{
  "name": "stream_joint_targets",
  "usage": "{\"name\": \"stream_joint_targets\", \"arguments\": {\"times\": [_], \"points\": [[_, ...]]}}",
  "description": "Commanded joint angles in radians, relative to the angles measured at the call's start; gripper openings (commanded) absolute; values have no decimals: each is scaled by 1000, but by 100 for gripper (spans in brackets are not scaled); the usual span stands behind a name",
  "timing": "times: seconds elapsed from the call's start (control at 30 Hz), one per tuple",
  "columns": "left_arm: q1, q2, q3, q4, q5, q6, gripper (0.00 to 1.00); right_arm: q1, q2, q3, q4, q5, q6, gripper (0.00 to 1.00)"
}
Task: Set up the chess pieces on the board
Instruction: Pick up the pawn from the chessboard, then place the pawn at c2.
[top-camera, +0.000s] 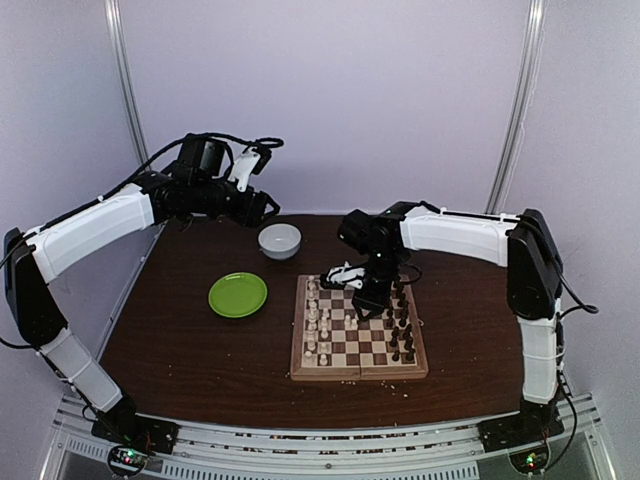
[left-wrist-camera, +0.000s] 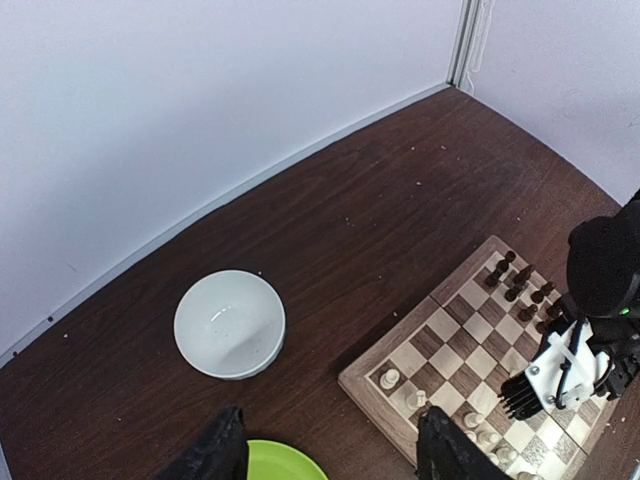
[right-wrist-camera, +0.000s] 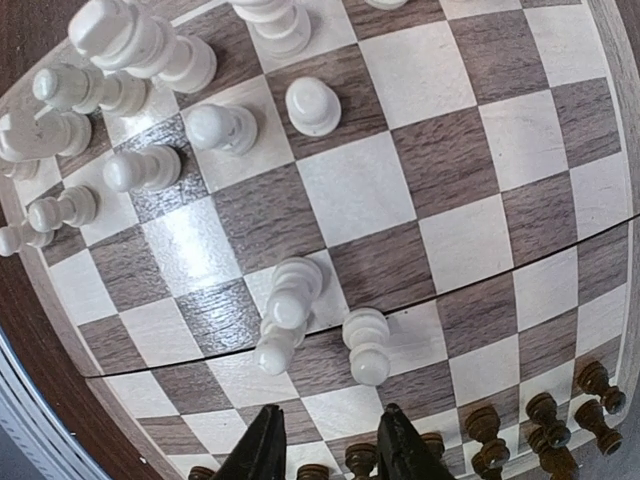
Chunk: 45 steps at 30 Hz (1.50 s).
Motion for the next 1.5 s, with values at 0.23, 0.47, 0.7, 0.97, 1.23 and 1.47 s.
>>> {"name": "stream_joint_targets", "arguments": {"times": [0.23, 0.47, 0.7, 0.97, 1.23, 1.47], "points": [[-9, 14, 28, 16, 11, -3, 59, -3, 45, 24, 41, 79, 15, 31], [-9, 16, 28, 16, 9, -3, 59, -7, 92, 63, 46, 75, 16, 29], [-9, 14, 29, 16, 9, -2, 59, -10, 128, 98, 31, 52, 16, 11], [-9, 9, 29, 14, 5, -1, 59, -22, 167, 240, 1, 49, 11, 8], [-9, 6, 29, 16, 4, -1, 59, -21, 285, 452, -57, 3, 28, 8], [-9, 4, 29, 14, 4, 0, 59, -8, 318, 467, -58, -34, 34, 8]]}}
